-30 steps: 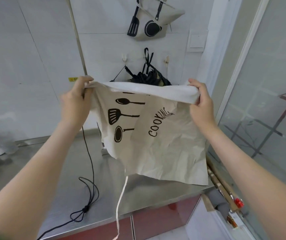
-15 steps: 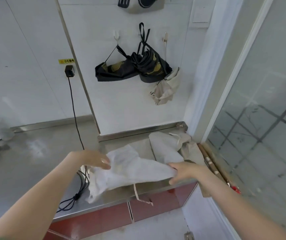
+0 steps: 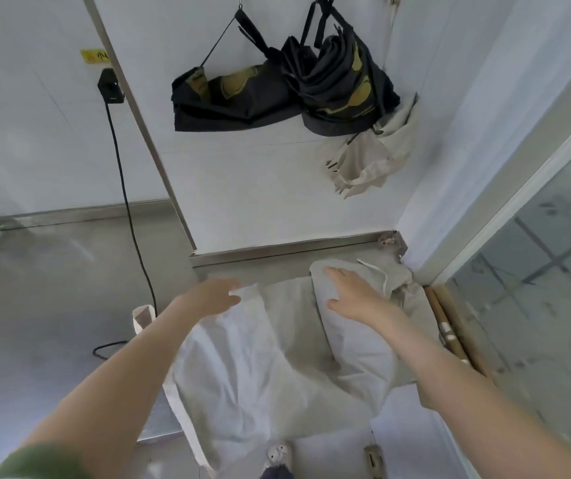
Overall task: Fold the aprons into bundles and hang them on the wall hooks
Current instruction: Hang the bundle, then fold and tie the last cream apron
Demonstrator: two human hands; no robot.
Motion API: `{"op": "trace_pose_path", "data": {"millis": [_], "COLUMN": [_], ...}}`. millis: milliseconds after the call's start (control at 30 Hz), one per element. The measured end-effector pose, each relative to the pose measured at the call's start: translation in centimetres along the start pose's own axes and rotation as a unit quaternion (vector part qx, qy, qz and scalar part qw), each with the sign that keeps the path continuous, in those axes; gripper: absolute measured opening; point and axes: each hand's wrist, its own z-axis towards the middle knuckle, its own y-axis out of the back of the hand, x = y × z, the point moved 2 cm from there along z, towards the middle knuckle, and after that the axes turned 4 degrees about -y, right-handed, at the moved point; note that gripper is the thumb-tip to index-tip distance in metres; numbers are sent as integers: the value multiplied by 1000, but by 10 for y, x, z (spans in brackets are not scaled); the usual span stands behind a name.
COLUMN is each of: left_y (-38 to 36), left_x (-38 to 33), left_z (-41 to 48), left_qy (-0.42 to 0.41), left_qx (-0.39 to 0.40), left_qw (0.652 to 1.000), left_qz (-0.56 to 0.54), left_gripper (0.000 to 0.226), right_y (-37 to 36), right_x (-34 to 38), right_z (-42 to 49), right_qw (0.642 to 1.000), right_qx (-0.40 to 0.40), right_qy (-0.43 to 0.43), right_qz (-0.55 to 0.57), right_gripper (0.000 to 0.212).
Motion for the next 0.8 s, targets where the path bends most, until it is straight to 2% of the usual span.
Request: {"op": "trace_pose_path", "data": {"millis": [133,200,333,467,533,600,700,733,800], "left_y": [-1,-7,-21,-25,-21,-13,-2,1,6], "left_x": [0,2,3,-6,-8,-7,1,7,23], "left_z": [47,70,96,104,109,112,105,104,95], "left_qy": [5,7,7,-17,-29,-48,-59,-50,-25], "left_qx": [8,22,64,182,200,175,144,135,118], "left_qw": [1000,999,996,983,977,979,987,989,992], "left_qz": [-26,-50,-69,-29,-62,-92,-42,-13,39], "left_gripper": [39,35,36,19,19,14,6,8,19], "right_y": [-7,-16,-28,-30,-27,-21,-8,-4,2], "right_x": [4,4,5,6,4,2,-12,-17,-26], "right_z": [50,72,93,97,96,92,78,73,59], "right_qw": [999,996,985,990,995,998,999,997,991], "right_qx": [28,44,93,122,95,61,13,-7,-37], "right_qy": [13,8,0,-25,-19,-15,-51,-76,-126], "right_qz": [-43,-83,-143,-61,-24,-12,7,9,-36], "right_gripper": [93,99,88,88,90,90,89,84,60]}}
